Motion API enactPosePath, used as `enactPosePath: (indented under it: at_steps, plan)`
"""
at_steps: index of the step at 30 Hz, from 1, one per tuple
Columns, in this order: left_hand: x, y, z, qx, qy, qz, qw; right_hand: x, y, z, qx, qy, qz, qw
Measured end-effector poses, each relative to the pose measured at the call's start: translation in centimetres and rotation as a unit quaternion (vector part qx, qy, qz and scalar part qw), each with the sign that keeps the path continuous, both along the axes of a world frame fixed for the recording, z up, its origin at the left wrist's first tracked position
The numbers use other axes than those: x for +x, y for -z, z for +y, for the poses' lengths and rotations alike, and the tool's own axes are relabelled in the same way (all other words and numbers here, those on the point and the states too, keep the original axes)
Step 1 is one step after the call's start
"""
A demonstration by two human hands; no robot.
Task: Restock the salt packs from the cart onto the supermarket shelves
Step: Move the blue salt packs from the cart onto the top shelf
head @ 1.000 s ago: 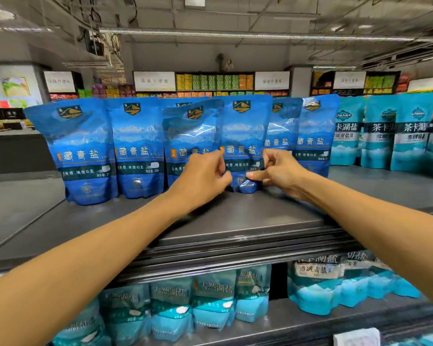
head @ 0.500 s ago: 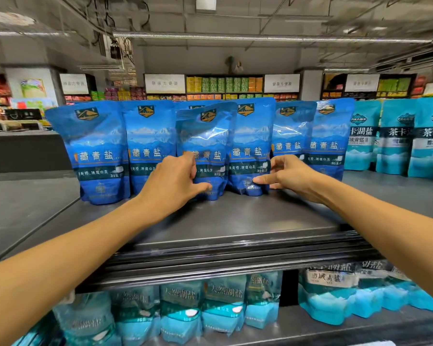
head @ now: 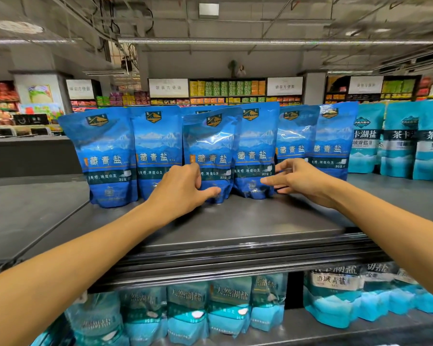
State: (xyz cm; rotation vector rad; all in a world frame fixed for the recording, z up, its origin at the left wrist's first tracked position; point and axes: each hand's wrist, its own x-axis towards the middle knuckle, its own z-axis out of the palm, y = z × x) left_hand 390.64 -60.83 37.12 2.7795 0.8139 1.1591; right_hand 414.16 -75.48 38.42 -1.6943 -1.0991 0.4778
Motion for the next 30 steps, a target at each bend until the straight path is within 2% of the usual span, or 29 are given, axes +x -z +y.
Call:
enactPosePath:
  at_steps: [5, 7, 10, 13, 16, 22, 25, 27, 30]
  plan:
    - [-0.8, -0.7, -2.2, 0.009, -0.018, -0.054, 0.998, -0.5, 0.1, -2.8, 0.065, 0.082, -0.040, 0.994]
    - [-0.9, -1.1, -3.6, -0.026, 0.028, -0.085, 0.996, -0.8, 0.4, -4.5, 0.100, 0.116, -0.084, 0.985]
    - [0.2, -1.5, -7.0, -0.103, 0.118, -0.143, 0.977, -1.1, 0.8, -8.0, 0.172, 0.134, -0.096, 0.971]
    - [2.4, -1.2, -11.0, -0.180, 0.208, -0.195, 0.941, -2.1, 1.3, -11.7, 0.241, 0.125, -0.071, 0.960]
    - [5.1, -0.4, -14.9, -0.257, 0.294, -0.237, 0.889, -2.8, 2.6, -15.7, 0.288, 0.132, -0.077, 0.945]
    - [10.7, 4.0, -23.0, -0.319, 0.414, -0.260, 0.812, -3.8, 7.6, -23.4, 0.311, 0.204, -0.059, 0.926]
    - [13.1, 9.1, -27.5, -0.375, 0.469, -0.226, 0.767, -5.1, 12.9, -27.9, 0.316, 0.301, -0.021, 0.900]
    - [14.4, 12.9, -30.1, -0.422, 0.503, -0.171, 0.735, -6.2, 16.4, -30.8, 0.302, 0.371, -0.001, 0.878]
    - [16.3, 18.9, -35.0, -0.487, 0.544, -0.055, 0.681, -8.1, 21.4, -36.3, 0.277, 0.490, 0.032, 0.826]
